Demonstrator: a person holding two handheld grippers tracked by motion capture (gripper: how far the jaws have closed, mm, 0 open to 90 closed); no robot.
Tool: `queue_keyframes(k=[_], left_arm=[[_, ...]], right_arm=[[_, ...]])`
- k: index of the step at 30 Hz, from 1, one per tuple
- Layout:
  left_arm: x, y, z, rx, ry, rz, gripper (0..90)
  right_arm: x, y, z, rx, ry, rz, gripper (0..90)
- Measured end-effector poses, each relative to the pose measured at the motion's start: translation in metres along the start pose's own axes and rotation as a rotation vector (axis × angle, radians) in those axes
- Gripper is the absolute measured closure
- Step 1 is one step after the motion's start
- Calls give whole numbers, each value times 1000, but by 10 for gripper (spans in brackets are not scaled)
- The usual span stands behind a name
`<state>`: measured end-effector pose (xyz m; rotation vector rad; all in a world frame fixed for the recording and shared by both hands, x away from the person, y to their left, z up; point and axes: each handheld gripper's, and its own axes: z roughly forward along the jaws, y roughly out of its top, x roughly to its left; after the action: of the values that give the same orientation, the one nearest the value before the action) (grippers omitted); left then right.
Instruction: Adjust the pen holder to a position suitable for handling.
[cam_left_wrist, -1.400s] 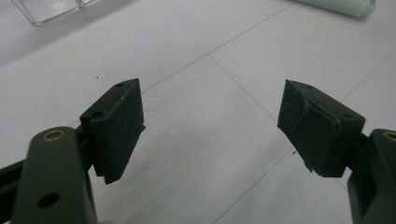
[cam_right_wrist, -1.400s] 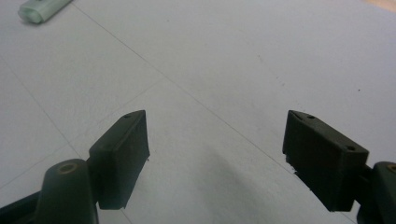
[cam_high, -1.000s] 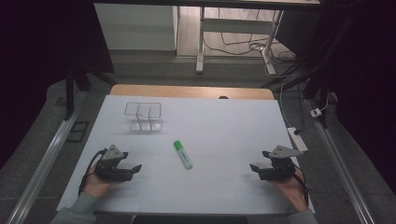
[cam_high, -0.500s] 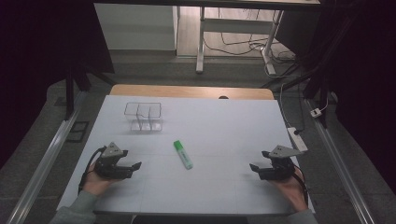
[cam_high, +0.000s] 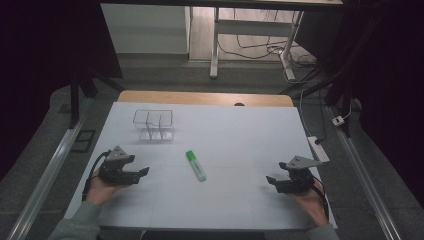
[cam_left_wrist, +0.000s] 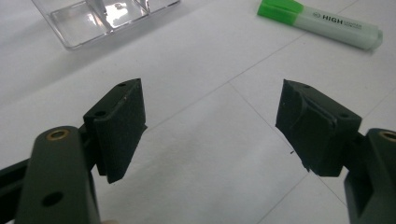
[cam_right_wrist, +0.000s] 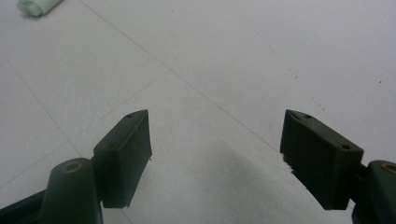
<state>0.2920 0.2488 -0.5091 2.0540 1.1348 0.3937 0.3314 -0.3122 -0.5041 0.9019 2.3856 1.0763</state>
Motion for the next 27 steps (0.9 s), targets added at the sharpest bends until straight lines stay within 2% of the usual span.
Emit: queue_keyframes(k=[7, 10, 15, 16, 27], left_arm=[[13, 10, -5, -2, 18, -11, 244], [24, 18, -7, -9, 30, -36, 246], [35, 27, -9, -10, 52, -41, 250], [41, 32, -9, -11, 55, -50, 250], [65, 50, -7, 3, 97, -65, 263]], right_arm=[[0, 2, 2, -4, 6, -1, 246], [-1, 2, 4, 3, 7, -8, 246], [0, 4, 5, -1, 11, -9, 248], [0, 4, 5, -1, 10, -10, 248], [-1, 3, 6, 4, 9, 0, 248]])
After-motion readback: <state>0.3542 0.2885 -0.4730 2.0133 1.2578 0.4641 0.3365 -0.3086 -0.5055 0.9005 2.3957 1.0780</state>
